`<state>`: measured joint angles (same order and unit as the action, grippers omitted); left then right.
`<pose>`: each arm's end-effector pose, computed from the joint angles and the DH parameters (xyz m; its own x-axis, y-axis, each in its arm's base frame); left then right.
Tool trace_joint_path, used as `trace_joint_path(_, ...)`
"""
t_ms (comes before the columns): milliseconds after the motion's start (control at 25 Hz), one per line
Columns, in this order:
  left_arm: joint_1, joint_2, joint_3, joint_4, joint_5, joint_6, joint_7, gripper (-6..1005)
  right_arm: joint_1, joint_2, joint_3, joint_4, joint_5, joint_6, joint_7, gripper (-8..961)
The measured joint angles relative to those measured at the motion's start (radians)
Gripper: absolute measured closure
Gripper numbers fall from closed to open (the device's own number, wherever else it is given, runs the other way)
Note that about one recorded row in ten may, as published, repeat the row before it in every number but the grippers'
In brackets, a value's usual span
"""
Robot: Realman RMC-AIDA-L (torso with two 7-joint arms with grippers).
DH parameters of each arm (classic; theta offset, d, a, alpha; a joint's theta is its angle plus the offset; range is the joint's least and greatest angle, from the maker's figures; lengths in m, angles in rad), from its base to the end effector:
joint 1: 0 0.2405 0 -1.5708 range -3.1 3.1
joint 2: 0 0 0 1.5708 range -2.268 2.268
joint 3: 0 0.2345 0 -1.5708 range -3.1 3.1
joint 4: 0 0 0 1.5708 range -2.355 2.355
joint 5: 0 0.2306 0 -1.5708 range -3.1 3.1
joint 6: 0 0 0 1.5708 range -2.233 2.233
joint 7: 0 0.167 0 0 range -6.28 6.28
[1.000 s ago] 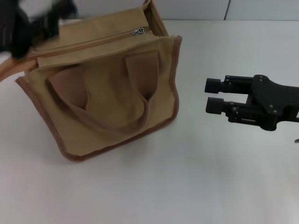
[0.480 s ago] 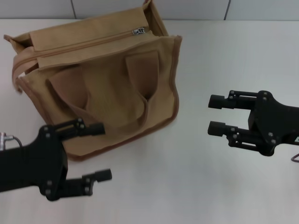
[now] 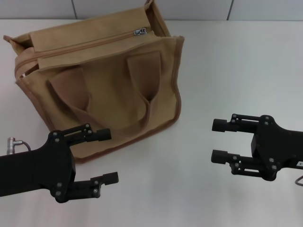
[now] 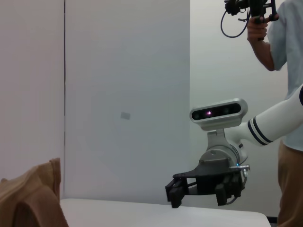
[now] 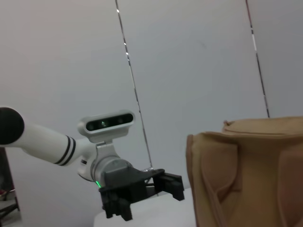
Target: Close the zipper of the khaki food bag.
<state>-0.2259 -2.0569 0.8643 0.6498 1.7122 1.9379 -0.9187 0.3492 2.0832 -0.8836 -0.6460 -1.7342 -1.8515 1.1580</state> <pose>-0.2655 0.2307 0.0067 0.7253 0.0049 0.6884 0.1479 -0.9777 -0.1489 0.2372 0.2674 -0.0112 0.7151 -0.1809 -0.6752 -0.2424 -0.9702 0.0031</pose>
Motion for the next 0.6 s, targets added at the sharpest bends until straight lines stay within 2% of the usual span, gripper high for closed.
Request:
trace_joint_path(240, -0.002, -0.004, 0.002, -0.001, 0.001, -0.011, -0.002, 217, -0.015, 0.003, -0.001, 0.013, 0.005, 0.016, -0.054, 288)
trace_joint_path(440, -0.003, -0.008, 0.006, -0.001, 0.006, -0.021, -0.01, 217, -0.006, 0.003, -0.001, 0.034, 0.0, 0.025, -0.075, 211)
trace_joint_path(600, -0.003, -0.009, 0.002, -0.001, 0.006, -0.026, -0.01, 217, -0.006, 0.003, -0.002, 0.037, 0.0, 0.031, -0.075, 211)
